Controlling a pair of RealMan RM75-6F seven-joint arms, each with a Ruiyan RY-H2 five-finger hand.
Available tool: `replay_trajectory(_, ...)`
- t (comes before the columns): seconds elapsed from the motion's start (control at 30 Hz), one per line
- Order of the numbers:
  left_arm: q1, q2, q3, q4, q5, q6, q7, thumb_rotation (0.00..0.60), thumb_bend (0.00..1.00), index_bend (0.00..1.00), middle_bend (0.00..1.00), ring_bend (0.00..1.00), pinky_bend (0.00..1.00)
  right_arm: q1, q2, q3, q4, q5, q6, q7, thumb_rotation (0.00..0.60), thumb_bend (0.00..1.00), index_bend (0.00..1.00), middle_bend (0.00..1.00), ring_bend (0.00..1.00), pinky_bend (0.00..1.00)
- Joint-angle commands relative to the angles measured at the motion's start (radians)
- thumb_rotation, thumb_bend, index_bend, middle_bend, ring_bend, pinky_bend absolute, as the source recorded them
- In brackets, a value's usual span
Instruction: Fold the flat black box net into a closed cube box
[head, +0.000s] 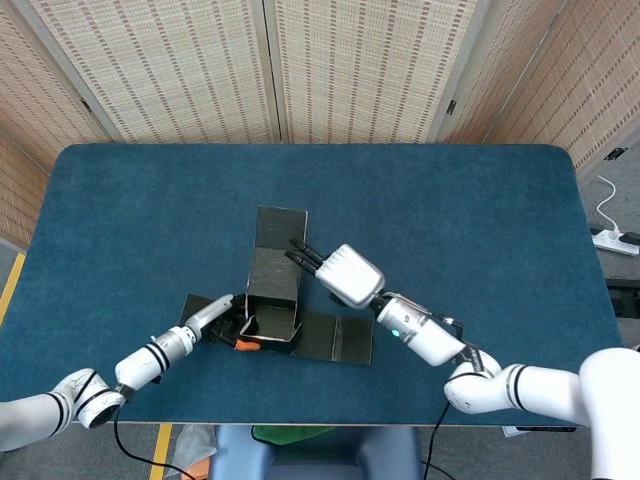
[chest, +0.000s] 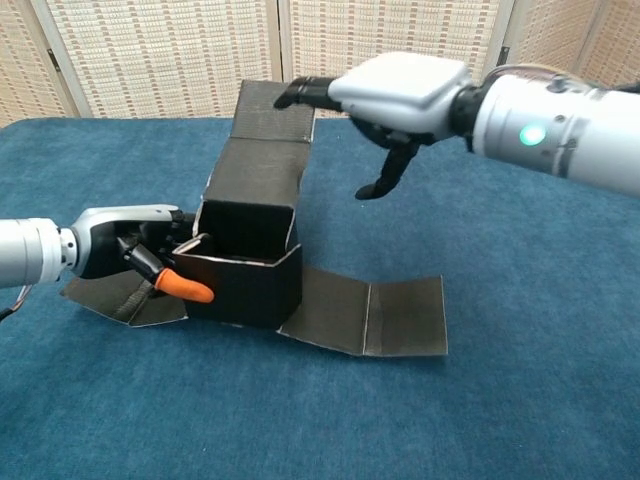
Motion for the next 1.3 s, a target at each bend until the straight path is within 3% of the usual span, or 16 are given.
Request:
replay_trajectory(0.03, 0.005, 0.062, -0.001, -0.044, 0.009, 0.028, -0.140, 0.600, 0.20, 0.27, 0.28, 0.56, 0.77, -0.123, 0.092, 0.000, -0.073, -0.044, 0.163, 0.156, 0.600, 0.16, 0.00, 0.00, 0.67, 1.00)
replay_trajectory(0.2, 0.004, 0.120, 0.002, -0.076, 0.041, 0.073, -0.390, 0.600, 0.20, 0.26, 0.28, 0.56, 0.77, -0.230, 0.131, -0.001, -0.074, -0.058, 0.287, 0.339, 0.600, 0.16, 0.00, 0.00, 0.67, 1.00)
replay_trajectory(0.4, -0.009, 0.164, 0.020, -0.095, 0.105, 0.151, -0.692, 0.600, 0.20, 0.26, 0.28, 0.56, 0.78, -0.304, 0.106, -0.003, -0.024, -0.072, 0.350, 0.530, 0.600, 0.16, 0.00, 0.00, 0.67, 1.00)
replay_trajectory(0.6, -0.028, 0.187, 0.029, -0.125, 0.118, 0.184, -0.854, 0.600, 0.20, 0.26, 0.28, 0.56, 0.78, -0.319, 0.048, 0.023, 0.009, -0.086, 0.366, 0.668, 0.600, 0.16, 0.00, 0.00, 0.67, 1.00)
replay_trajectory(1.03, -0.052, 0.197, 0.040, -0.177, 0.127, 0.201, -0.871, 0.600, 0.20, 0.26, 0.28, 0.56, 0.76, -0.197, -0.194, 0.129, 0.085, -0.110, 0.309, 0.575, 0.600, 0.16, 0.00, 0.00, 0.68, 1.00)
replay_trajectory(1.3, -0.049, 0.181, 0.068, -0.133, 0.153, 0.213, -0.713, 0.600, 0.20, 0.25, 0.27, 0.56, 0.76, -0.139, -0.227, 0.178, 0.093, -0.127, 0.293, 0.512, 0.600, 0.15, 0.00, 0.01, 0.69, 1.00)
